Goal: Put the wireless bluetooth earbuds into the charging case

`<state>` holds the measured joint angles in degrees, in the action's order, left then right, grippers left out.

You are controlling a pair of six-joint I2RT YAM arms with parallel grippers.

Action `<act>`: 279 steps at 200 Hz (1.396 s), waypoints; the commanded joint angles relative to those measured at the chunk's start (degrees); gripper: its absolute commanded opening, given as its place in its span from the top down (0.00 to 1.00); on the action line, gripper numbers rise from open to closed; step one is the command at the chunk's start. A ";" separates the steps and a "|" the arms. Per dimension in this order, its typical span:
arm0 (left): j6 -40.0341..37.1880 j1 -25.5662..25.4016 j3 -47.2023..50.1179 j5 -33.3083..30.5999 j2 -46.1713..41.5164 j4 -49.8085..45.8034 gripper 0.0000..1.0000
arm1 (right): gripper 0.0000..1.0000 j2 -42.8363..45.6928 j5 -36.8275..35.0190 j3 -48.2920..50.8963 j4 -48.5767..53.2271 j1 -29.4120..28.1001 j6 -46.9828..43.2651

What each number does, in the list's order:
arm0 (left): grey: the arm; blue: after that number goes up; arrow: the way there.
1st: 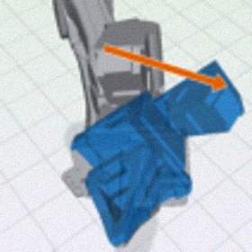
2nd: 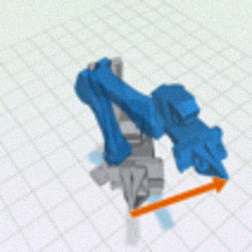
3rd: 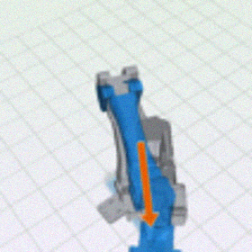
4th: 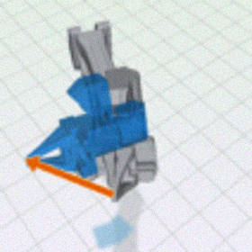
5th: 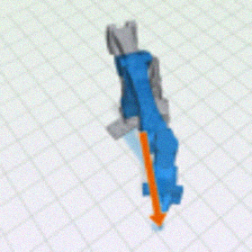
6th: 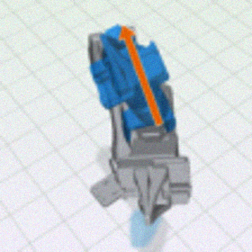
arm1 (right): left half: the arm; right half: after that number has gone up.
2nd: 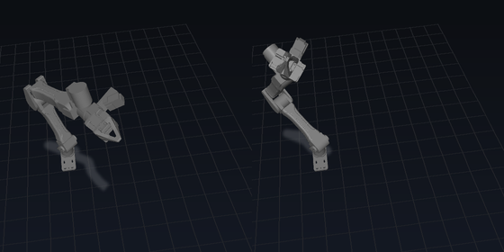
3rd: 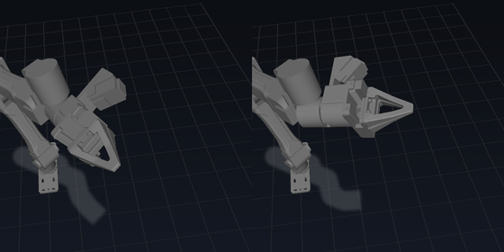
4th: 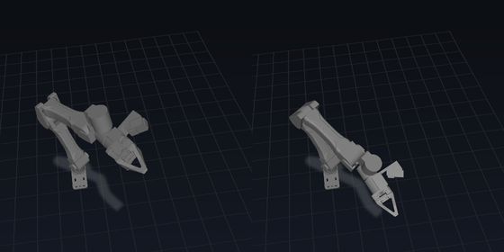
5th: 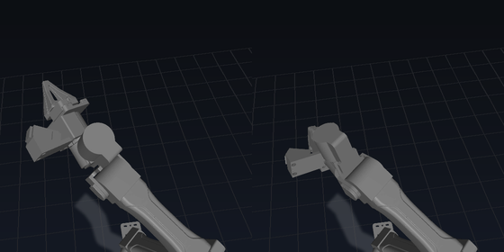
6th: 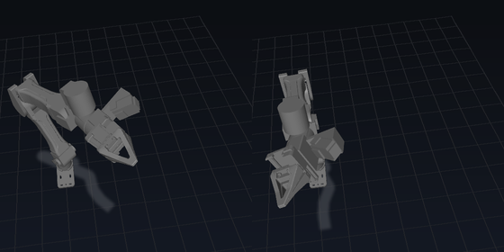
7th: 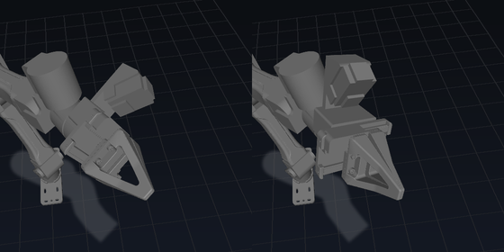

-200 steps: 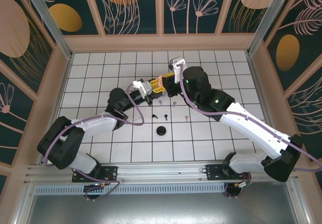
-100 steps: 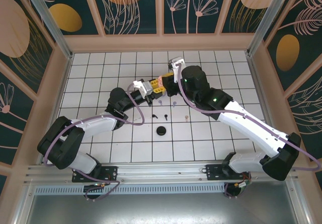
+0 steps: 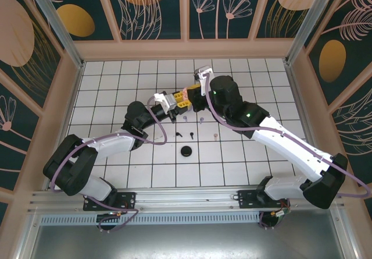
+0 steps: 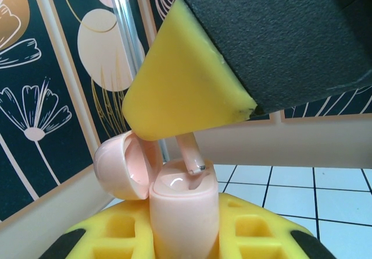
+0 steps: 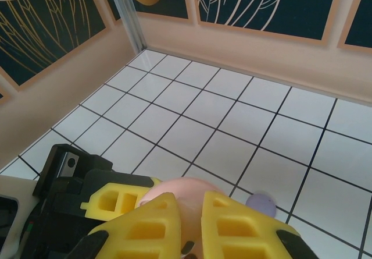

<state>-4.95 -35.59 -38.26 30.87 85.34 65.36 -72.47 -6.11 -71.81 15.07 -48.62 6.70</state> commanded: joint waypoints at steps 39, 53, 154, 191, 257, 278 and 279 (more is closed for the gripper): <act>-0.04 -0.48 -2.26 1.10 -0.79 3.14 1.00 | 0.89 0.31 2.60 1.98 4.01 -0.65 -0.72; -0.01 -0.52 -2.41 1.05 -0.79 3.19 1.00 | 0.89 0.28 2.69 2.03 4.39 -0.82 -1.22; 0.68 -0.61 -3.22 1.30 -0.26 2.75 1.00 | 0.89 -2.38 3.01 0.80 7.69 -3.58 -5.72; 0.75 -0.58 -3.40 1.34 -0.09 2.62 1.00 | 0.89 -3.27 3.76 0.06 7.64 -4.47 -6.52; 0.50 -0.61 -3.14 1.22 -0.48 2.58 1.00 | 0.89 -1.51 1.95 0.11 7.15 -3.79 -4.24; 0.44 -0.59 -3.09 1.22 -0.53 2.40 1.00 | 0.89 0.18 1.27 0.09 6.01 -2.43 -1.76; 0.41 -0.56 -3.07 1.26 -0.53 2.40 1.00 | 0.89 0.29 1.27 0.09 5.89 -2.35 -1.59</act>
<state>-4.89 -35.70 -38.79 32.14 85.89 62.35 -74.11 -5.04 -72.05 18.09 -52.16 2.09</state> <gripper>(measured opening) 0.217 0.108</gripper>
